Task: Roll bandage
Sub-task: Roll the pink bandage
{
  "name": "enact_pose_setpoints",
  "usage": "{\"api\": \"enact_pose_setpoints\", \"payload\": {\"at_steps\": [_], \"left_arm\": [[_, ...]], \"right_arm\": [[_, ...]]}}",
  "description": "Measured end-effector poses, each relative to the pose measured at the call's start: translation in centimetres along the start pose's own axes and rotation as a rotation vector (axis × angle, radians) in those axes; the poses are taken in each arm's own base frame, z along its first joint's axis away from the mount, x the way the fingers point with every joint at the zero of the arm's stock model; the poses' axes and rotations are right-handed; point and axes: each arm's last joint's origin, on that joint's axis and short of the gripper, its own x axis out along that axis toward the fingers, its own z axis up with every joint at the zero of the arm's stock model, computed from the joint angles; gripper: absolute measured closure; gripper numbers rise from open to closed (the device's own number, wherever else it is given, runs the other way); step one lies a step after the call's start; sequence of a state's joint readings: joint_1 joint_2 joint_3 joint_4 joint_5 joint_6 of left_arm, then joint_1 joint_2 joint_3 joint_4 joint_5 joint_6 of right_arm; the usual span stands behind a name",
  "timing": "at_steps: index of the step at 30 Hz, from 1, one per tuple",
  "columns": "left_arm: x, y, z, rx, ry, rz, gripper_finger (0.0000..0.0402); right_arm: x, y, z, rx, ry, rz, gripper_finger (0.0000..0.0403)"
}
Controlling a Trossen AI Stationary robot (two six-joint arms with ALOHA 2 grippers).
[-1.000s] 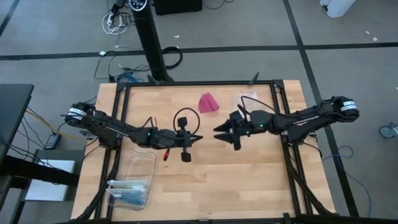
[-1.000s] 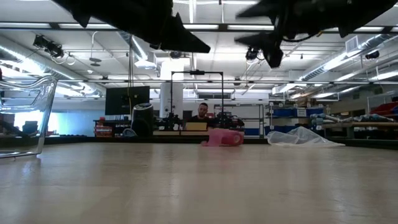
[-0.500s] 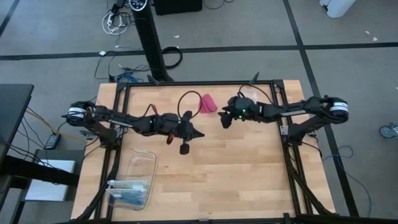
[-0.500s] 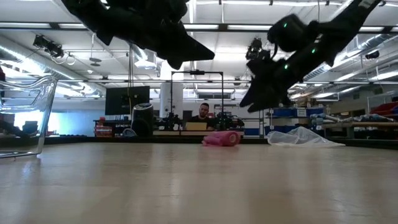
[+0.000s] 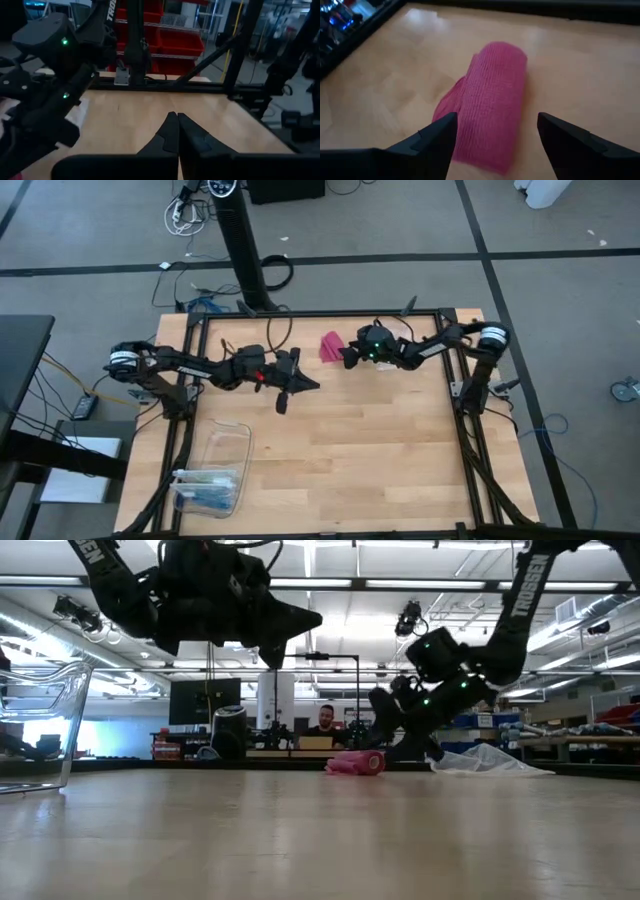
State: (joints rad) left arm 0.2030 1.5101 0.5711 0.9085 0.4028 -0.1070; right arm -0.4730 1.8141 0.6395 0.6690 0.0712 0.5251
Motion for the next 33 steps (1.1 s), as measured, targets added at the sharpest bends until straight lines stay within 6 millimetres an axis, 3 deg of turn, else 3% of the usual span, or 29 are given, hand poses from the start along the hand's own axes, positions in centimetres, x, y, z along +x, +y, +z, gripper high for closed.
{"api": "enact_pose_setpoints", "payload": {"at_steps": [5, 9, 16, 20, 25, 33], "left_arm": [[-0.8, 1.0, -0.3, -0.037, 0.0, 0.005, 0.0401], [-1.2, 1.7, -0.2, -0.041, -0.003, 0.0, 0.0401], [-2.2, 3.7, 0.0, -0.122, -0.015, 0.062, 0.0401], [-3.2, 5.3, 0.2, -0.249, -0.034, 0.123, 0.0401], [-4.2, 7.0, 0.6, -0.371, -0.063, 0.184, 0.0387], [-3.9, 7.4, 1.6, -0.383, -0.075, 0.141, 0.0308]], "right_arm": [[2.1, 0.6, -0.4, -0.037, 0.038, 0.012, 0.0126], [2.6, 0.7, -0.6, -0.032, 0.054, 0.004, 0.0146], [1.9, 1.8, -0.1, -0.072, 0.035, 0.028, 0.0267], [0.7, 3.1, 0.8, -0.161, 0.011, 0.064, 0.0317], [-2.3, 5.9, 2.3, -0.389, -0.015, 0.147, 0.0306], [-8.0, 9.6, 3.4, -0.798, -0.092, 0.092, 0.0307]]}}
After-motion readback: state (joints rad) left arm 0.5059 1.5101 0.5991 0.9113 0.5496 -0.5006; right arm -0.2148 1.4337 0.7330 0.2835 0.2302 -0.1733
